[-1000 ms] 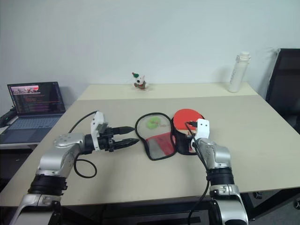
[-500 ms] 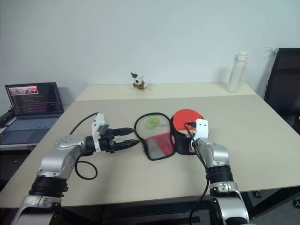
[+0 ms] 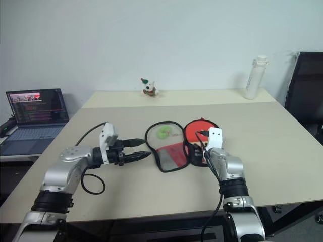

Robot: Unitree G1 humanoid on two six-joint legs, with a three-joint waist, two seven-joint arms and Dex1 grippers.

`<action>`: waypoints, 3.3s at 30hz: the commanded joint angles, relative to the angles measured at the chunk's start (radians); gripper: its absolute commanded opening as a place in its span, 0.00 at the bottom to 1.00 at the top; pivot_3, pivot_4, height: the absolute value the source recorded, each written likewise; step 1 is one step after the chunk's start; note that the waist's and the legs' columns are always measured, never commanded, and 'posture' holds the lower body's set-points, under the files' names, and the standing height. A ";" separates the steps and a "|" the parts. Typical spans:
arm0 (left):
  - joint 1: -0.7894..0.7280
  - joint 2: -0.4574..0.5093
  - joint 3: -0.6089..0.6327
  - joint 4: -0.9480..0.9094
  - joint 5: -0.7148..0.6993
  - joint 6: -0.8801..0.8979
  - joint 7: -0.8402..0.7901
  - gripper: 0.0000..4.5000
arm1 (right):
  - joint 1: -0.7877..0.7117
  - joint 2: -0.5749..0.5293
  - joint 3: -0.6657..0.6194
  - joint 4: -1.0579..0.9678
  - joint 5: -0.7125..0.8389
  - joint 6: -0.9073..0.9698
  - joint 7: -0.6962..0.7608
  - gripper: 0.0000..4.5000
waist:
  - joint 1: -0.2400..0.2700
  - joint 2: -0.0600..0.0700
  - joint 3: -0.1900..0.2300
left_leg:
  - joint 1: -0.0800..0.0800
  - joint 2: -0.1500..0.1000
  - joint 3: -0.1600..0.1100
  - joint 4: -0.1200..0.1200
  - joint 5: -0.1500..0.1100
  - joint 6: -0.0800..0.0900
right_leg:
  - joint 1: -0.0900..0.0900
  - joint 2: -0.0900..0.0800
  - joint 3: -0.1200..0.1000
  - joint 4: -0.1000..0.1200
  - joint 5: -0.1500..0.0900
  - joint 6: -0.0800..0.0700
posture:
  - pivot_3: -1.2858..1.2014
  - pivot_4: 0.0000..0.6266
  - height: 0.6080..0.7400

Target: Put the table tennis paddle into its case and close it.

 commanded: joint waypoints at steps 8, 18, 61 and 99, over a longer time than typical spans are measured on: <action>-0.011 -0.017 0.011 0.050 0.071 -0.074 0.111 0.73 | 0.125 -0.223 0.060 -0.621 0.207 0.278 0.303 0.99 | 0.007 0.000 0.000 | -0.001 0.000 -0.001 0.000 0.000 0.000 | 0.000 -0.001 -0.001 0.000 -0.003 0.005 | 0.52 0.24 1.00; -0.090 -0.043 -0.033 0.361 0.230 -0.227 0.219 0.11 | 0.202 -0.461 -0.060 -0.767 0.352 0.258 0.495 1.00 | 0.011 -0.002 0.000 | 0.000 0.000 -0.001 0.001 0.000 0.000 | 0.001 0.000 -0.001 -0.001 -0.003 0.005 | 0.52 0.24 1.00; -0.714 -0.506 -0.008 0.873 0.288 -0.468 0.164 0.01 | 0.326 -0.699 -0.113 -0.676 0.342 0.173 0.514 1.00 | 0.018 -0.012 0.007 | -0.006 -0.001 -0.004 0.003 0.000 0.000 | 0.001 0.000 -0.006 -0.009 -0.001 0.009 | 0.52 0.24 1.00; -0.037 -0.112 0.041 -0.127 -0.002 0.138 0.129 0.00 | -0.172 -0.326 0.124 0.551 -0.049 -0.230 0.610 0.96 | 0.012 -0.012 0.007 | 0.001 0.000 0.002 0.004 0.000 0.000 | 0.004 0.000 0.001 -0.006 0.004 0.002 | 0.52 0.24 1.00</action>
